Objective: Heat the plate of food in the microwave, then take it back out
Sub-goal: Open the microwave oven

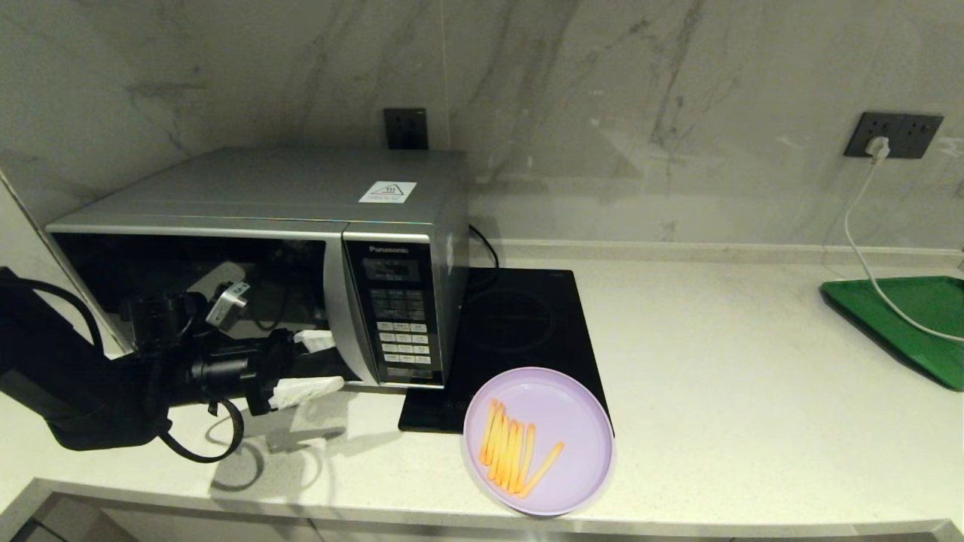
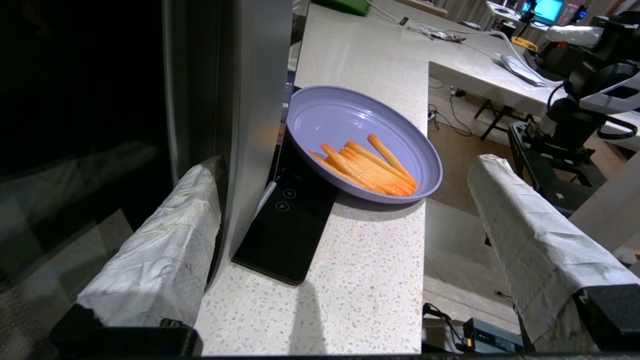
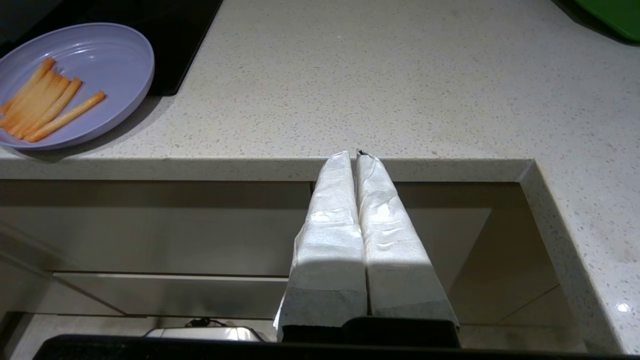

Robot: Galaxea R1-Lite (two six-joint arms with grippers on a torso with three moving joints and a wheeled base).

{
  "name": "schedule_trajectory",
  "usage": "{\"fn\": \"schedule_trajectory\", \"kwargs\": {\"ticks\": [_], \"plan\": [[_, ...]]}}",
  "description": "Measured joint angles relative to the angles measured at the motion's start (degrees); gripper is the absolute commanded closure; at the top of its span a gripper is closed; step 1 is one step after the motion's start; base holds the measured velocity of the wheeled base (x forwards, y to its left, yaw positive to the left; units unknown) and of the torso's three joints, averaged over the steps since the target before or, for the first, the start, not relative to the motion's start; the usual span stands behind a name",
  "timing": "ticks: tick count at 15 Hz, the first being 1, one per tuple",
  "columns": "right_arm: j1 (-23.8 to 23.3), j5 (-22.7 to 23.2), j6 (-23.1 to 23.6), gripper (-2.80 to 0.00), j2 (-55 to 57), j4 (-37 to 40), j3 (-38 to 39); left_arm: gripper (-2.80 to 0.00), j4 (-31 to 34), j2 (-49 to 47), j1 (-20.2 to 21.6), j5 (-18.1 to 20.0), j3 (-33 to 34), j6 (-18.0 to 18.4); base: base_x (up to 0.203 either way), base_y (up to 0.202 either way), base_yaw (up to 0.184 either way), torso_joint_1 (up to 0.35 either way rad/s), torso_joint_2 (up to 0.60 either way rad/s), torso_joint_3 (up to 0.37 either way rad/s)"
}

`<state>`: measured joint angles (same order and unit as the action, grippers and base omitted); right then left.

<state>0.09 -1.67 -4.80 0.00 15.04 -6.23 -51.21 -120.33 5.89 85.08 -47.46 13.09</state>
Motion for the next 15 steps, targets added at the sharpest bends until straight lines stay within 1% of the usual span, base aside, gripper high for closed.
{"fn": "schedule_trajectory", "kwargs": {"ticks": [4,10,12,15], "plan": [[0.0,0.0,0.0,0.00,0.0,0.0,0.0,-2.80,-2.8,-1.7,-0.6,0.1,-0.2,0.1,0.000,0.000,0.000,0.000,0.00,0.000],[0.0,0.0,0.0,0.00,0.0,0.0,0.0,-2.80,-2.9,-2.5,-0.8,0.3,-0.7,-1.5,0.000,0.000,0.000,0.000,0.00,0.000],[0.0,0.0,0.0,0.00,0.0,0.0,0.0,-2.80,-2.9,-2.9,-0.9,1.9,-1.4,-2.3,0.000,0.000,0.000,0.000,0.00,0.000],[0.0,0.0,0.0,0.00,0.0,0.0,0.0,-2.80,-2.9,-3.5,-1.0,2.2,-2.0,-3.3,0.000,0.000,0.000,0.000,0.00,0.000]]}}
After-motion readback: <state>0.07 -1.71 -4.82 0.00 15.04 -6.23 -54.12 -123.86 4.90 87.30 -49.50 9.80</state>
